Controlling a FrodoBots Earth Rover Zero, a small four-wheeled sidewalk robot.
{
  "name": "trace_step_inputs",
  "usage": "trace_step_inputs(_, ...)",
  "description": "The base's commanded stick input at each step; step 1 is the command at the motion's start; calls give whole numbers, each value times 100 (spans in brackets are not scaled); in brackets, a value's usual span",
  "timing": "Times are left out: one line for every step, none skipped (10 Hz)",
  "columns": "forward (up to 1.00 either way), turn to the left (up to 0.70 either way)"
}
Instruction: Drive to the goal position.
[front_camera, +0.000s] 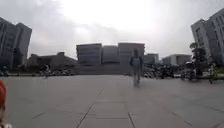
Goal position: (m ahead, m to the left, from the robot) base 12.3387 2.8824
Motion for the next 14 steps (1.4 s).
trace_step_inputs(100, 0)
trace_step_inputs(100, 0)
trace_step_inputs(100, 0)
trace_step_inputs(100, 0)
trace_step_inputs(100, 0)
trace_step_inputs(100, 0)
trace_step_inputs(100, 0)
trace_step_inputs(100, 0)
trace_step_inputs(100, 0)
trace_step_inputs(100, 0)
trace_step_inputs(100, 0)
trace_step_inputs(100, 0)
trace_step_inputs(100, 0)
trace_step_inputs(100, 0)
